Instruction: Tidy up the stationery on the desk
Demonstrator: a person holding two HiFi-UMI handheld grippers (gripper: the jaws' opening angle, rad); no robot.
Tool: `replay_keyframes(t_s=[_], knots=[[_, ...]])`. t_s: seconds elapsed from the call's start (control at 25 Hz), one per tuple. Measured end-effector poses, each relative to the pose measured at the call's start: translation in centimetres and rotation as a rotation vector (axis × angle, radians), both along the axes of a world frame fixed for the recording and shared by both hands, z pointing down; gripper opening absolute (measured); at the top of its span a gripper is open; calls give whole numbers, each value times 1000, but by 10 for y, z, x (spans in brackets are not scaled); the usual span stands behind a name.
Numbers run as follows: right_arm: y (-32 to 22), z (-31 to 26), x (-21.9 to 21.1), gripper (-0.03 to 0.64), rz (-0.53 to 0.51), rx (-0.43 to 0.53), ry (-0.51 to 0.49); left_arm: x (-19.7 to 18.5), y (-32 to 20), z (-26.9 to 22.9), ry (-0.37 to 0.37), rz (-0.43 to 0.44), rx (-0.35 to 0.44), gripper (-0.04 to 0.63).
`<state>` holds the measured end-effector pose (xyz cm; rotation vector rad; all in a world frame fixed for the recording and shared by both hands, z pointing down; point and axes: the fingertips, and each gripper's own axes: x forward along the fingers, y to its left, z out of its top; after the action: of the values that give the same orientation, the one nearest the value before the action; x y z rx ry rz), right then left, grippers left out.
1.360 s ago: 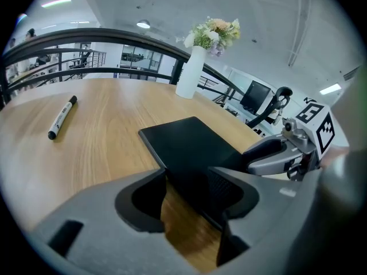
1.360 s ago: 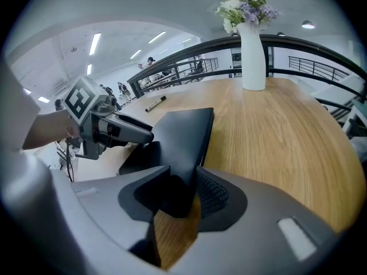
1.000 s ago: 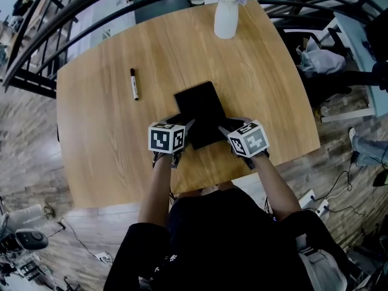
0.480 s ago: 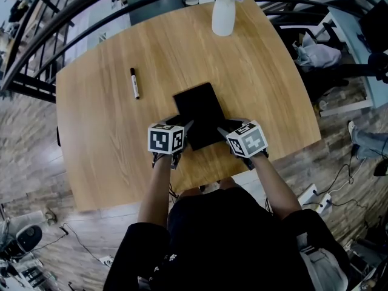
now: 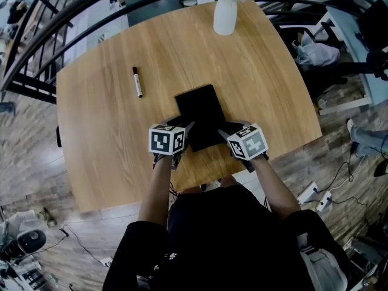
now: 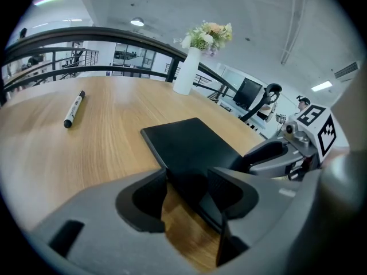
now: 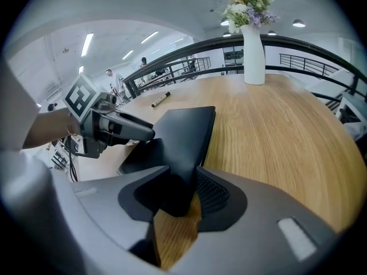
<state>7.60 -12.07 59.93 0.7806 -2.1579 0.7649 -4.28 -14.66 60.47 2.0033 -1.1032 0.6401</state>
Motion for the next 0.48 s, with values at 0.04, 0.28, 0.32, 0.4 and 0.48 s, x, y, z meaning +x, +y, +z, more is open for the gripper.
replay_keyframes(t_s=[0.04, 0.28, 0.32, 0.4, 0.48], knots=[[2, 0, -1, 146, 4, -1, -1, -1, 1, 0, 1, 2, 1, 207], [12, 0, -6, 146, 5, -4, 0, -6, 10, 0, -1, 11, -4, 207], [13, 0, -7, 146, 3, -5, 1, -7, 12, 0, 0, 9, -4, 207], [16, 0, -9, 146, 0, -6, 1, -9, 15, 0, 0, 6, -5, 207], [19, 0, -9, 146, -3, -8, 1, -9, 17, 0, -2, 5, -5, 207]])
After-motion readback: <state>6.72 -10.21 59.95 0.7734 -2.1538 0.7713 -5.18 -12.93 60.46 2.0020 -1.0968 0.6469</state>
